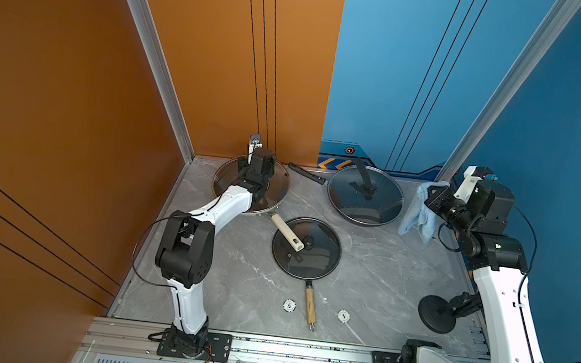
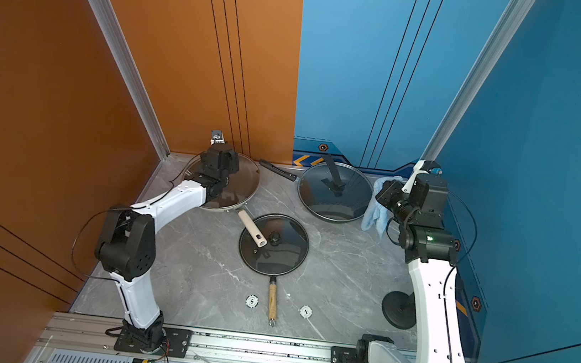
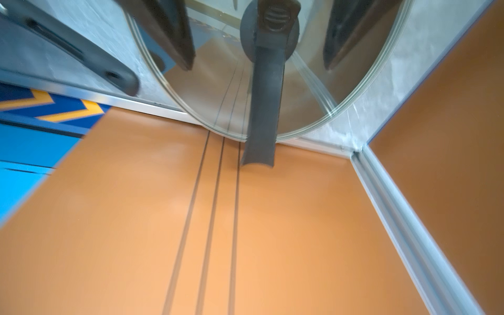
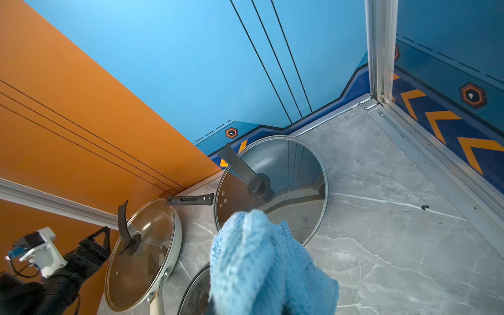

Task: Wipe the pot lid with a cloth
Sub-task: Place the pot lid on the cooking pot, then adjust the cooking pot at the center of the board.

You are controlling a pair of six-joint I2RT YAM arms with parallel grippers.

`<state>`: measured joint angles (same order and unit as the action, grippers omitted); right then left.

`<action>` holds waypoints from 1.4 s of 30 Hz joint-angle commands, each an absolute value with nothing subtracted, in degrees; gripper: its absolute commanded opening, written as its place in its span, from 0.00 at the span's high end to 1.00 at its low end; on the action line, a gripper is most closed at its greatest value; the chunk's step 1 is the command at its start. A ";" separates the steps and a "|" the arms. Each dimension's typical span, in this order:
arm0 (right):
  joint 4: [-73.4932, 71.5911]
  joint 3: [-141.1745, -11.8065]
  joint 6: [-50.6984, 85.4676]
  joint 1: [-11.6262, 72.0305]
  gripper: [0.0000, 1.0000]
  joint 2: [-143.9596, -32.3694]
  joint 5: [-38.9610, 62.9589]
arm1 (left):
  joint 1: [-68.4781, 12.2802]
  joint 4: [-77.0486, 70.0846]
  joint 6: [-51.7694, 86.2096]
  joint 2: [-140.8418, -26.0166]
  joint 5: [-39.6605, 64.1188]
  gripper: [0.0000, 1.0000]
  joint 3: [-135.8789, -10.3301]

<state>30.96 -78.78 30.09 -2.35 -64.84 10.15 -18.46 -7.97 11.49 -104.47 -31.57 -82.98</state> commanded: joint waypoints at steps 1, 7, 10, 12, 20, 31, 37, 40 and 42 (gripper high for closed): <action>31.58 -78.94 27.55 -3.02 0.96 -65.67 13.61 | -21.82 -4.99 11.68 -102.03 -26.69 0.02 -81.64; 29.71 -77.38 26.16 -3.25 0.97 -67.27 17.28 | -32.25 1.29 13.72 -99.90 -21.11 0.02 -82.45; 28.14 -76.75 27.14 -3.21 0.97 -67.92 18.74 | -36.82 4.97 18.75 -100.41 -19.74 0.02 -83.56; 27.52 -76.64 27.46 -3.25 0.96 -68.36 19.42 | -38.68 5.93 22.79 -101.12 -18.87 0.02 -83.47; 27.60 -74.95 27.69 -3.16 0.96 -67.21 20.28 | -39.57 15.18 36.21 -105.98 -15.17 0.02 -83.60; 28.13 -73.28 27.59 -3.24 0.95 -65.09 17.35 | -34.19 27.81 44.25 -103.80 -15.90 0.02 -79.65; 27.97 -73.13 27.60 -3.20 0.94 -65.30 16.59 | -29.45 33.00 43.40 -102.94 -18.03 0.02 -77.18; 27.99 -73.14 27.60 -3.21 0.94 -65.39 16.70 | -28.02 34.36 41.89 -101.29 -20.73 0.02 -77.16; 27.88 -73.06 27.51 -3.25 0.94 -65.24 16.70 | -27.92 34.27 39.72 -100.26 -21.81 0.02 -78.03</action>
